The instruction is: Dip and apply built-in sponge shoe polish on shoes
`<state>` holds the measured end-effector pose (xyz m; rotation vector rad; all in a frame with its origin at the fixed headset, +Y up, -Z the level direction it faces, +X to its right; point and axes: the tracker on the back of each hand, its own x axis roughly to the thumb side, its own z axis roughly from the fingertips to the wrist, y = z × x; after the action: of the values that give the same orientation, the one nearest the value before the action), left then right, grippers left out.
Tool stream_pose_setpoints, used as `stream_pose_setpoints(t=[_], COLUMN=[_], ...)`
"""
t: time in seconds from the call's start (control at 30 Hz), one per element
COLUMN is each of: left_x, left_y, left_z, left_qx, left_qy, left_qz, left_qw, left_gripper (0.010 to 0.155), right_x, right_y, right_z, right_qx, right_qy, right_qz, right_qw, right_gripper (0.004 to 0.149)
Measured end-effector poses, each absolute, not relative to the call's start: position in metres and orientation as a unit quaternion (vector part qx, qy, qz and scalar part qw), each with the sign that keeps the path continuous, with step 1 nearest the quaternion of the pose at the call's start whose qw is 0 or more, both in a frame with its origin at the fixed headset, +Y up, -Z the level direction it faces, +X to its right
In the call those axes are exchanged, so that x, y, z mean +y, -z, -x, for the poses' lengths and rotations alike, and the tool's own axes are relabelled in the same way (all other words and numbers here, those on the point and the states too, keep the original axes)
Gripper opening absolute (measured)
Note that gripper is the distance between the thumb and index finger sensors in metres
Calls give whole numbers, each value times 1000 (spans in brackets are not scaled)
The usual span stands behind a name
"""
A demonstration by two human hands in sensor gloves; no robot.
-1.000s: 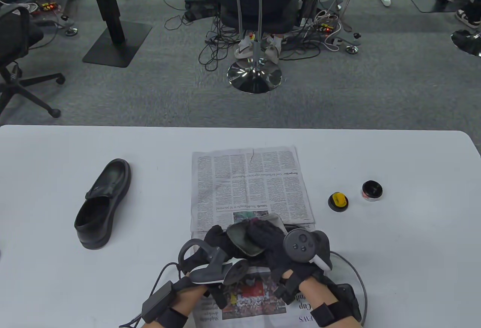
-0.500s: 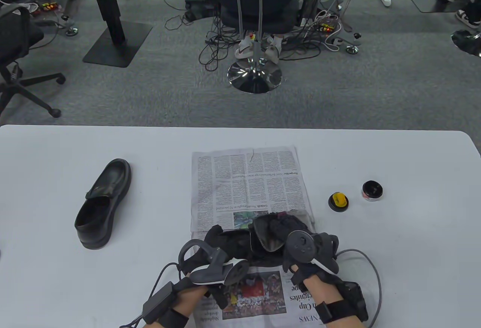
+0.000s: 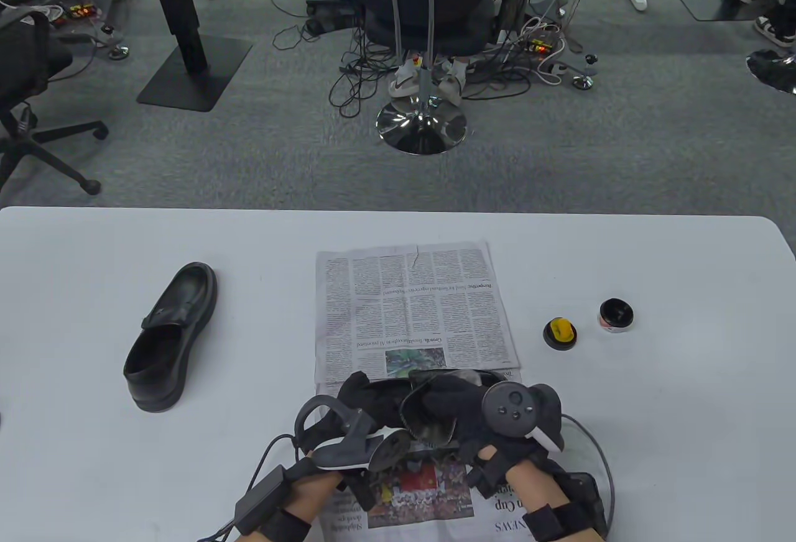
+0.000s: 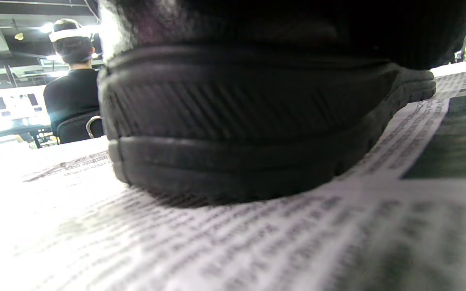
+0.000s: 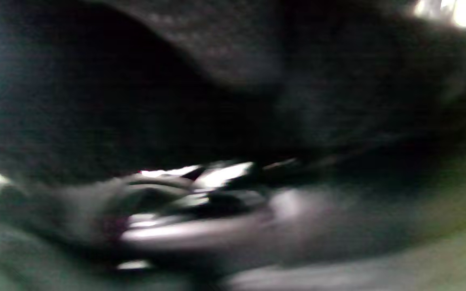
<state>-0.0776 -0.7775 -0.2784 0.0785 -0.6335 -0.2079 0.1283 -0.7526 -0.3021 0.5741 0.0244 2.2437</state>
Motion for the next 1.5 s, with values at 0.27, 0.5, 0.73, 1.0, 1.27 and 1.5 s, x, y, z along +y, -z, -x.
stream_pose_setpoints(t=[0.27,0.5,0.73,1.0,1.27,1.5], left_x=[-777,-778,-778,-778,-778,-778], left_y=[278,278,278,278,278,278], left_z=[78,77,77,78,78,78], left_qx=[-308,-308,-307,-307,-306,-303], left_qy=[105,105,104,103,104,105], left_qz=[-39,-39,-39,-39,-38,-37], left_qw=[945,945,945,945,946,946], left_gripper=[37,37,37,37,37,37], right_x=[-748,-746,-748,-751,-752,-747], right_y=[303,305,310,306,303,301], right_z=[-132,-136,-141,-137,-127,-126], right_qx=[-5,-86,-89,9,29,-66], right_qy=[-937,-972,-963,-904,-881,-953], right_qz=[-221,-184,-162,-193,-251,-225], right_qw=[270,116,197,382,399,190], right_gripper=[34,34,34,34,36,36])
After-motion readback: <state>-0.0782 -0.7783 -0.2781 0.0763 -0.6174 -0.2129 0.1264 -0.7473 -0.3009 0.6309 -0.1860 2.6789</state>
